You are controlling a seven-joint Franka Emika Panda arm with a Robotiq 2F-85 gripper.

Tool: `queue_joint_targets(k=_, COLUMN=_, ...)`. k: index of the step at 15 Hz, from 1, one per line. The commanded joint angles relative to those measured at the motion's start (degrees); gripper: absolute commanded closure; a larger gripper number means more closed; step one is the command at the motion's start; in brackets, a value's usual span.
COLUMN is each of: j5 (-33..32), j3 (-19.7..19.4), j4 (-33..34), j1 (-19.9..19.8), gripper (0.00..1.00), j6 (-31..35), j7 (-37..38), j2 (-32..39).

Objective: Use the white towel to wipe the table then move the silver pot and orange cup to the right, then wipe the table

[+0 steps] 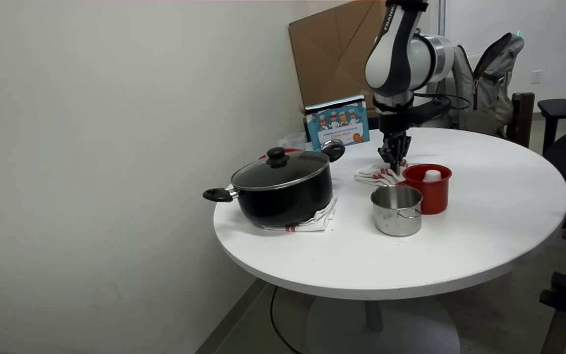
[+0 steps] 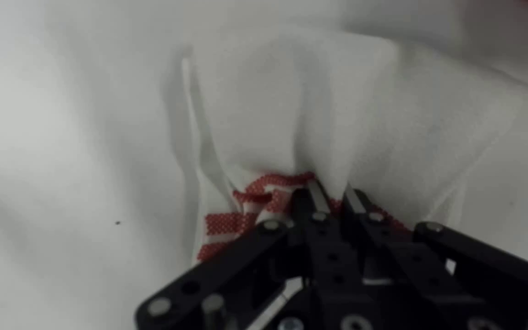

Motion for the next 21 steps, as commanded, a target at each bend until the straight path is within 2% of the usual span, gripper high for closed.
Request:
queue_joint_targets(k=1, j5=-1.0, j3=2.3, j4=-1.0, j1=3.1, gripper=0.95, j6=0.3, j7=-1.6, j2=2.1)
queue_joint_targets(k=9, j5=-0.7, j3=7.9, j4=-2.0, j1=6.3, gripper=0.95, j6=0.5, j7=-4.8, j2=1.3)
queue_joint_targets(k=16, j5=-0.8, j3=6.4, j4=-2.1, j1=5.1, gripper=0.95, j6=0.6, j7=-5.2, j2=0.9)
queue_joint_targets(k=21, j5=0.0, j3=4.3, j4=-2.8, j1=1.0, gripper=0.95, j6=1.1, j7=-5.5, j2=0.3)
